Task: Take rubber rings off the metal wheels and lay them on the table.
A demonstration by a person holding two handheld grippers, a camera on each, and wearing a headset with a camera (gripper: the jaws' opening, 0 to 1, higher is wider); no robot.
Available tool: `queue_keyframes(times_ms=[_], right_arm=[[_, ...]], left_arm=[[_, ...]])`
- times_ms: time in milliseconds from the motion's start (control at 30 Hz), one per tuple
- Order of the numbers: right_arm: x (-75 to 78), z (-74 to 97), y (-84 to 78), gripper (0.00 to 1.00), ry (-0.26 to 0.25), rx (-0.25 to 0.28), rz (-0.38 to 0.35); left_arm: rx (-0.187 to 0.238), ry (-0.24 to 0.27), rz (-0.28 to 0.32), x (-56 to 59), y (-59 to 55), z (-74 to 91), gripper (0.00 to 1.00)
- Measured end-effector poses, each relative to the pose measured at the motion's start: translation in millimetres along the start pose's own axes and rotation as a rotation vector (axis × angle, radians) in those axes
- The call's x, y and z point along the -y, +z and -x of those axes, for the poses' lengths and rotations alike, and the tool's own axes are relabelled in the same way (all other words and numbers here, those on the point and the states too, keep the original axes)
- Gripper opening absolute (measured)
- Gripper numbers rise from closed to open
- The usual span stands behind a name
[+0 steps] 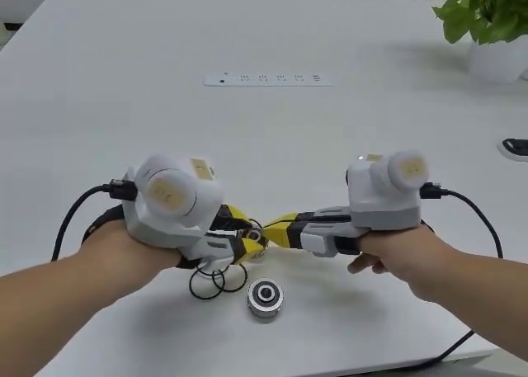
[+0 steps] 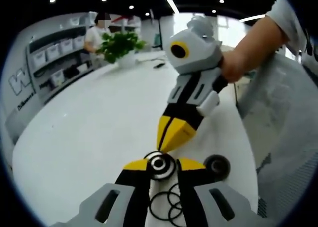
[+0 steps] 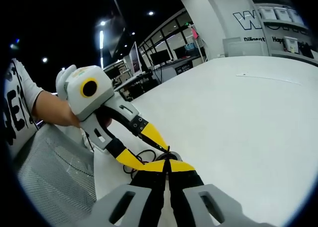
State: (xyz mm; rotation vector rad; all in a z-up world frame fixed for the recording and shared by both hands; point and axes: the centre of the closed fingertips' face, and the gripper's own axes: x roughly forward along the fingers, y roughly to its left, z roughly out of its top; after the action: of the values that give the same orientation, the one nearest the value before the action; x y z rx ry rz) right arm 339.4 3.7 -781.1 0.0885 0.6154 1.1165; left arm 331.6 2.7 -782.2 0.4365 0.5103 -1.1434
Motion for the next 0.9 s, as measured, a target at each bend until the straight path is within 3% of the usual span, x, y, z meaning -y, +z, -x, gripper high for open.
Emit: queue_keyframes(times_ms=[167,333,700,900], right_arm=[[-2.0,1.3,4.6,0.00,0.006,0.015,-0.007],[-8.9,2.0,9.0,0.00,0.018,0.026,-0.015],[-24.4,1.2,18.5,0.00,0.053,0.049,-0.025],[-27.8,-0.3,19.5,0.00,0.073,0.048,-0.033]], left_arm=[[0.021,0.000,-0.007,0.0,4.9,12.1,0.26],[0.061,-0.002,0.023,2.0,11.4,25.7,0.29],[0.104,-0.003,0.038,6.2,16.0,48.7,0.42],[0.108,0.000,0.039,7.5,11.5,61.2,0.49]])
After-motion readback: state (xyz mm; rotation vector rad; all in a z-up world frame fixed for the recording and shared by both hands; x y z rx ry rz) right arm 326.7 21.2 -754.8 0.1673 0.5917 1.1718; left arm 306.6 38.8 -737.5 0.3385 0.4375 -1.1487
